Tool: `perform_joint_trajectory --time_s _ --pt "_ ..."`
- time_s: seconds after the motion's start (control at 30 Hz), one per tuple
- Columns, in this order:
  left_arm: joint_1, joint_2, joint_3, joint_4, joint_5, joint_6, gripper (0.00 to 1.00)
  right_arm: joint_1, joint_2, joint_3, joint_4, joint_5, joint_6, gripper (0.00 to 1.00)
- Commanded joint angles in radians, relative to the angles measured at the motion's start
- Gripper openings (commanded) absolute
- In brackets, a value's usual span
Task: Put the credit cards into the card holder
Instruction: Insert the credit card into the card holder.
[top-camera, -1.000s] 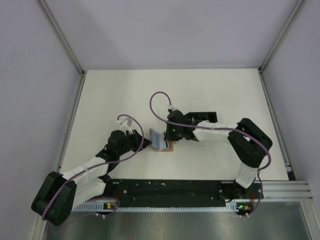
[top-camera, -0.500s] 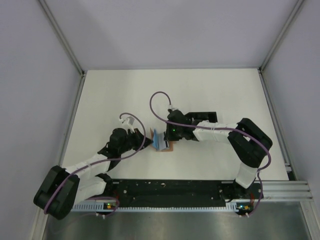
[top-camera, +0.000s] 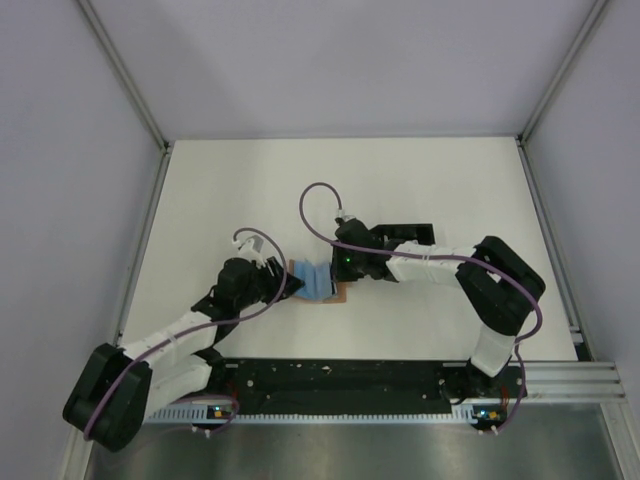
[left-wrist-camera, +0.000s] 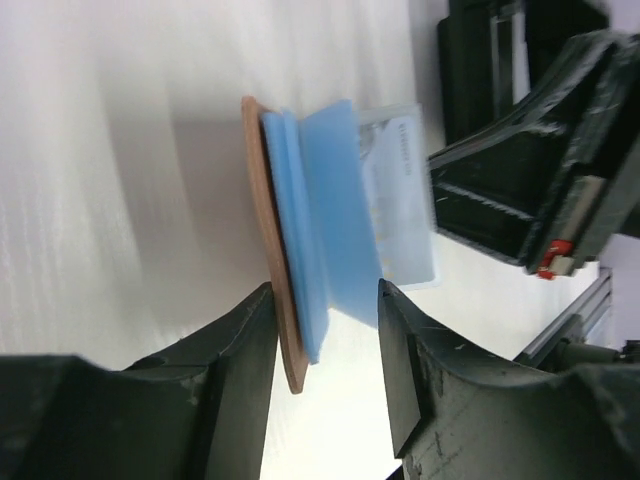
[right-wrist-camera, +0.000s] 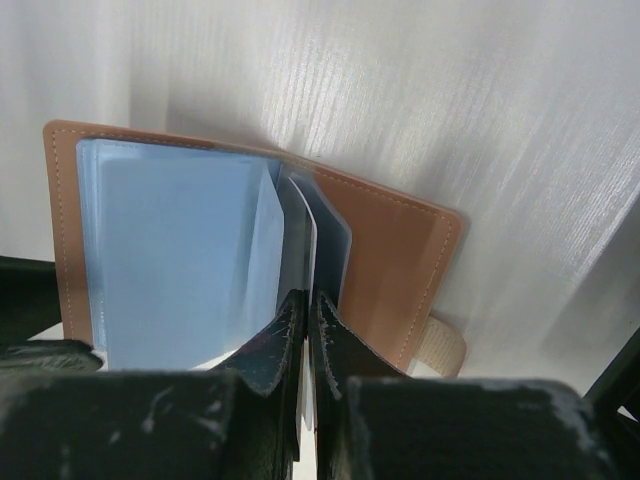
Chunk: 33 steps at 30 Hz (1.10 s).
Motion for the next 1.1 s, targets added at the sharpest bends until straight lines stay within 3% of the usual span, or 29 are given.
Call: perform_joint_trajectory --time_s 0.0,0.5,0.57,0.7,0.8,1.07 --pt "0.002 -0.064 -0.011 0.077 0.015 -0.008 0.50 -0.004 -0.006 -0.022 -0.040 -0.002 -0.032 0.00" --pt "0.002 0.017 0.014 0.071 0.038 0.012 0.56 0.019 -0.076 0.009 -0.072 0.024 -0.036 0.00" --pt "0.002 0.060 0.025 0.056 0.035 0.018 0.50 0.019 -0.079 0.007 -0.075 0.026 -0.038 0.00" --pt "0.002 0.088 0.013 0.044 0.020 0.017 0.24 0.021 -0.090 0.010 -0.084 0.035 -0.042 0.00" --pt "0.002 0.074 0.009 0.008 -0.012 0.029 0.14 0.018 -0.101 0.012 -0.100 0.073 -0.042 0.00" --pt "0.002 0.069 -0.001 -0.012 -0.022 0.060 0.08 -0.016 -0.274 -0.034 -0.170 0.217 -0.090 0.00"
